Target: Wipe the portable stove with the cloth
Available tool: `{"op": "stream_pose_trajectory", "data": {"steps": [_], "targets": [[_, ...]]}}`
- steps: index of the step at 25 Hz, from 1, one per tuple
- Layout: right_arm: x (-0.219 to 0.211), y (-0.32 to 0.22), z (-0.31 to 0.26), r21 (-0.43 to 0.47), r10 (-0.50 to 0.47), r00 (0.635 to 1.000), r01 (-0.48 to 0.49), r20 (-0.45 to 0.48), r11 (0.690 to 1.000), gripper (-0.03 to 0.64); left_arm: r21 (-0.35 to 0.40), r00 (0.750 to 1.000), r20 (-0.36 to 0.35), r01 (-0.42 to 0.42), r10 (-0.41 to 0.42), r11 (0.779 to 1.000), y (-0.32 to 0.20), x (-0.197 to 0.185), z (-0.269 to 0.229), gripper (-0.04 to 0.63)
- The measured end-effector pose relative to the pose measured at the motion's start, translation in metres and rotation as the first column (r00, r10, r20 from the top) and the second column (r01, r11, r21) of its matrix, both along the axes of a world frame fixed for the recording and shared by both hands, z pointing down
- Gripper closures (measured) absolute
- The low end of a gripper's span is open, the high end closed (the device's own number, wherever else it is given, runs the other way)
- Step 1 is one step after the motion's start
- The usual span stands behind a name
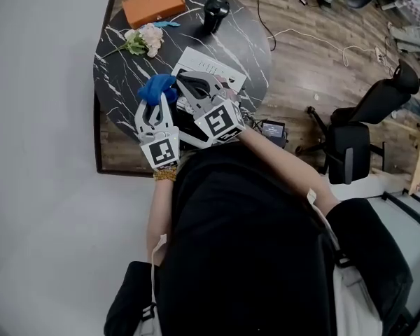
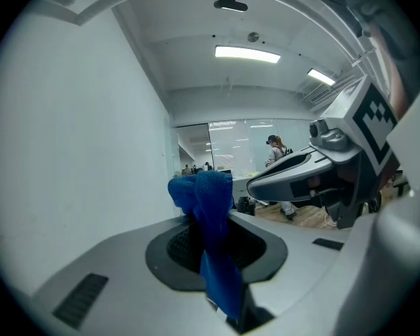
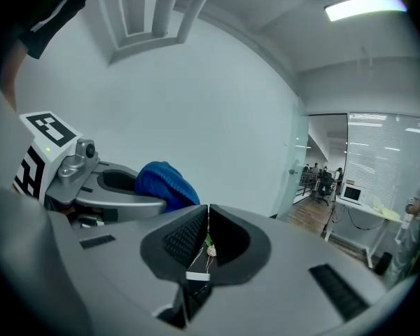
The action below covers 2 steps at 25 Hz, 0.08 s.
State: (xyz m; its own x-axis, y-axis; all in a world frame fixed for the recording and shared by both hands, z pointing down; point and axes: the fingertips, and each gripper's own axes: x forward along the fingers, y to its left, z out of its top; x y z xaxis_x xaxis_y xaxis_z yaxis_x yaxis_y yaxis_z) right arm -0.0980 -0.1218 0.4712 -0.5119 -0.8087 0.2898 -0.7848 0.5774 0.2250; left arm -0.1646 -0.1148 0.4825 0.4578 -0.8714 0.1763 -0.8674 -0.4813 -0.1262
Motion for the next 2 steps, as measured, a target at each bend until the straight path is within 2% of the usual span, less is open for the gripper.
{"op": "stream_pose_trajectory", "data": {"steps": [2], "targets": [[0.0035,-0.0029,0.0014,-0.001,0.0,1.0,0.0,-0.001,1.0,0.606,-0.006,1.0,0.002,-0.009,0.009,1.0,-0.0005,0.0067,0.003,0.532]]}}
